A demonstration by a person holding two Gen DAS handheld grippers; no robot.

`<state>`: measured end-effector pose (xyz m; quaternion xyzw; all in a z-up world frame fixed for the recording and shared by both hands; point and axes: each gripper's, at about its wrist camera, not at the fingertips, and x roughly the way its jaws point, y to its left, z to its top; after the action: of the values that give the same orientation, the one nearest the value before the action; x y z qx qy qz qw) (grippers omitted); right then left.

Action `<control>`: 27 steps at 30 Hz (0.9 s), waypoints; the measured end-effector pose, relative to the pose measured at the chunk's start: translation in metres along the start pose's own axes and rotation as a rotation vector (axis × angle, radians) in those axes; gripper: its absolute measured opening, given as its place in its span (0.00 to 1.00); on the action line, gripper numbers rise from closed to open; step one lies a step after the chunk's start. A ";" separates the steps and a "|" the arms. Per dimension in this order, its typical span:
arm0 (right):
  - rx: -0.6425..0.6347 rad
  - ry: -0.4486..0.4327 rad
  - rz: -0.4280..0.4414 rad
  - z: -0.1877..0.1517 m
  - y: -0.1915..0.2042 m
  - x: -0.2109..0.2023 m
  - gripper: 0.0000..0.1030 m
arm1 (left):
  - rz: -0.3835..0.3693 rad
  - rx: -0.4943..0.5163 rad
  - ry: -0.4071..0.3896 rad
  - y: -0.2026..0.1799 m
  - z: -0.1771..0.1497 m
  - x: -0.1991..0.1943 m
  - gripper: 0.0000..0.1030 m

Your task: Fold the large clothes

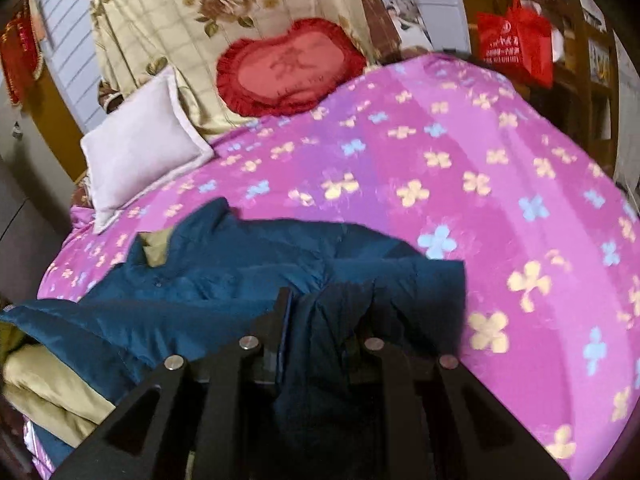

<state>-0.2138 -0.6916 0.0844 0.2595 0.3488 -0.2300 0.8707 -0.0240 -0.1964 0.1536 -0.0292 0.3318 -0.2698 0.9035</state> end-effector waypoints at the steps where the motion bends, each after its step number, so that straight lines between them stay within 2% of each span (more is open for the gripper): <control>1: 0.008 0.002 0.002 -0.001 -0.001 0.005 0.17 | 0.022 0.029 -0.029 -0.002 0.001 -0.011 0.23; 3: 0.033 0.010 0.011 -0.001 -0.003 0.010 0.19 | 0.059 0.062 -0.094 -0.004 0.001 -0.035 0.34; 5: 0.073 0.008 0.039 -0.001 -0.008 0.008 0.23 | 0.060 0.075 -0.099 -0.006 -0.005 -0.051 0.36; 6: 0.085 0.003 0.055 -0.002 -0.009 0.005 0.30 | 0.048 0.079 -0.085 -0.008 -0.010 -0.056 0.36; 7: 0.093 -0.011 0.085 -0.001 -0.010 0.000 0.48 | 0.040 0.078 -0.069 -0.009 -0.015 -0.058 0.36; 8: 0.088 -0.031 0.131 -0.001 -0.009 -0.006 0.73 | 0.030 0.083 -0.040 -0.014 -0.023 -0.059 0.36; 10: 0.066 -0.063 0.180 0.001 -0.003 -0.022 0.86 | 0.026 0.101 0.004 -0.021 -0.035 -0.054 0.36; 12: 0.049 -0.076 0.167 0.004 0.005 -0.040 0.86 | 0.062 0.106 0.061 -0.029 -0.049 -0.038 0.36; 14: 0.050 -0.099 0.156 0.006 0.010 -0.059 0.87 | 0.081 0.060 0.095 -0.028 -0.056 -0.024 0.36; 17: 0.054 -0.207 0.142 0.006 0.011 -0.100 0.87 | 0.110 -0.017 0.133 -0.019 -0.064 -0.004 0.36; 20: 0.036 -0.293 0.198 -0.001 0.018 -0.135 0.89 | 0.141 -0.078 0.154 -0.010 -0.073 0.007 0.36; 21: 0.005 -0.296 0.224 -0.004 0.024 -0.139 0.89 | 0.145 -0.083 0.156 -0.008 -0.076 0.008 0.36; 23: -0.148 -0.222 0.225 -0.013 0.051 -0.131 0.89 | 0.160 -0.084 0.153 -0.007 -0.081 0.011 0.36; 24: -0.229 -0.169 0.189 -0.020 0.066 -0.119 0.89 | 0.165 -0.082 0.150 -0.008 -0.083 0.012 0.36; 27: -0.352 -0.104 0.114 -0.036 0.097 -0.082 0.89 | 0.178 -0.064 0.145 -0.009 -0.084 0.016 0.36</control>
<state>-0.2280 -0.5776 0.1496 0.1103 0.3227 -0.1288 0.9312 -0.0698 -0.2016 0.0809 -0.0091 0.4058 -0.1794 0.8961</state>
